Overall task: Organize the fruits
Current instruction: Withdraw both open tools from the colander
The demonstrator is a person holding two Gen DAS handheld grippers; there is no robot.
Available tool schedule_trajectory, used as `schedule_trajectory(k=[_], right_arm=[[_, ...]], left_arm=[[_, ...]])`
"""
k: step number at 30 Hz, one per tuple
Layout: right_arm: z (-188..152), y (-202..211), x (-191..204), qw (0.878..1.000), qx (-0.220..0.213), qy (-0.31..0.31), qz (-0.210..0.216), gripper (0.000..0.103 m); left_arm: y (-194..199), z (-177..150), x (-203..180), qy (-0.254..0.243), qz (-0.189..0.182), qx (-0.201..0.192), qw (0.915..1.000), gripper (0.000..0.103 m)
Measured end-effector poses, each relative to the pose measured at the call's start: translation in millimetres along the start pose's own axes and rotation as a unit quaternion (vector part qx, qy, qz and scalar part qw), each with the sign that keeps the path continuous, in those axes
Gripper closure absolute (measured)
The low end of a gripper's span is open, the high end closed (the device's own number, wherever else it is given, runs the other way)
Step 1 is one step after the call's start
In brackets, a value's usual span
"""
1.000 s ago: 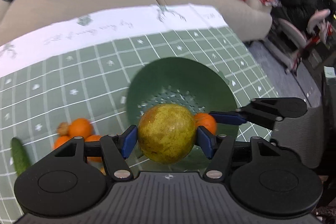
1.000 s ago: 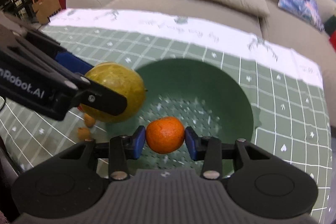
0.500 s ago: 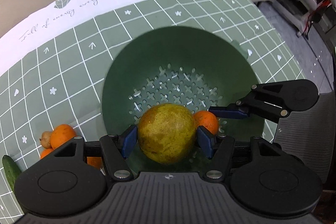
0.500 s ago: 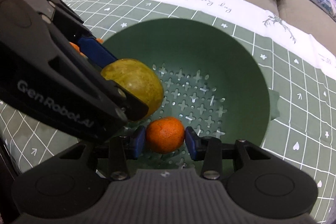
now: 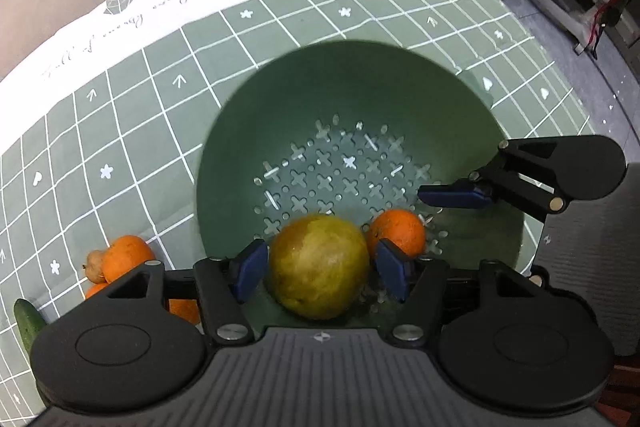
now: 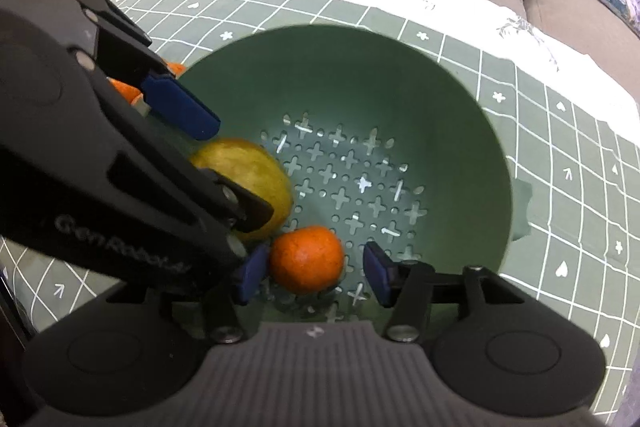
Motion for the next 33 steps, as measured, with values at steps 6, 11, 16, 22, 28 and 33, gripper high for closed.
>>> schedule_trajectory(k=[6,11,16,22,28,33], right_arm=[[5.2,20.4,12.8,0.999,-0.006,0.021,-0.029,0.033],[7.6,43.3,23.4,0.998,-0.016,0.022,-0.049,0.028],[11.6,64.6,41.9,0.998,-0.037,0.013,-0.055,0.025],[16.1,83.2,76.3,0.996,-0.071,-0.014,-0.049,0.025],[12.8,87.0,115.2,0.992,-0.11,-0.051,-0.027,0.027],[4.7,81.6,148.3,0.988,-0.133,-0.072,-0.002,0.041]], left_arm=[[28.8,-1.6,4.1,0.008,-0.01,-0.036,0.9993,0.03],[65.0,-11.5,9.5,0.007,-0.001,-0.079,0.9968,0.03],[95.6,-27.3,19.5,0.011,0.019,-0.111,0.9936,0.03],[120.4,-57.7,38.3,0.022,0.046,-0.145,0.9882,0.03],[144.4,-94.8,69.6,0.074,0.063,-0.179,0.9791,0.03],[154.9,-132.6,95.2,0.115,0.076,-0.207,0.9686,0.03]])
Point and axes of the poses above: each gripper's, at about its wrist camera, not at the fingertips, and y roughly against the way its jaws point, x to its left, z to its top, the point moved 1 cm from there along -y, roughly the way its jaws point, and after that the axes turned 10 degrees about -x, right-handed, at the moved point
